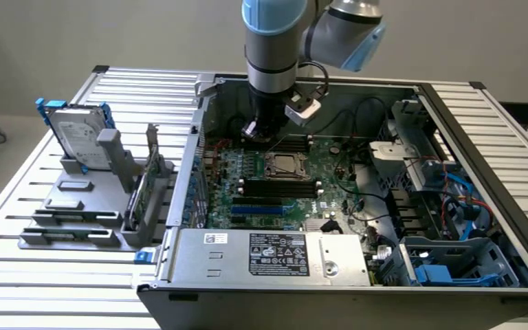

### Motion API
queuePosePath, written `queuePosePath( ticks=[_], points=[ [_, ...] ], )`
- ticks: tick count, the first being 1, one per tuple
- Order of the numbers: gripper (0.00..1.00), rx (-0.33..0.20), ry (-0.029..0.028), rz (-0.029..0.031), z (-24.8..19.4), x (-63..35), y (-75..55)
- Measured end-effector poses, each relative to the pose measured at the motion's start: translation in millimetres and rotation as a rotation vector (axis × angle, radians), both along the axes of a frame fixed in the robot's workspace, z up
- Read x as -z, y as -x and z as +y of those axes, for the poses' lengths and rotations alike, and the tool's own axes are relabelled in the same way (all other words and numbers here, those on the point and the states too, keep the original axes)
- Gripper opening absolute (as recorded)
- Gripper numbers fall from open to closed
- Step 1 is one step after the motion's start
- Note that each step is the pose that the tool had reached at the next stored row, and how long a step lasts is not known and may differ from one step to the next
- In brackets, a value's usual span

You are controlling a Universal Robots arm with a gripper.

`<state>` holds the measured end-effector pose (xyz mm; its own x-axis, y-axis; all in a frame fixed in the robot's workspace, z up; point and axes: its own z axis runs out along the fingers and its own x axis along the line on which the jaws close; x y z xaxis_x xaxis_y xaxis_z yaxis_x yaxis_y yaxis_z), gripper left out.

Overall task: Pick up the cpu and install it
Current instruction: 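Install the first cpu locking lever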

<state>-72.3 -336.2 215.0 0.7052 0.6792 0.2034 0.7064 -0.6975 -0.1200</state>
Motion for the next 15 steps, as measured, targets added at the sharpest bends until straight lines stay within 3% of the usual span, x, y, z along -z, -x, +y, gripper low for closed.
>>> queuePosePath(
  ticks=[12,14,15],
  points=[
    [0.11,0.031,0.0014,-0.0067,5.0,16.1,0.1],
    [0.11,0.036,0.006,-0.0092,5.4,17.4,0.1],
    [0.11,0.039,0.0109,-0.0106,5.5,17.7,0.0]
  ],
)
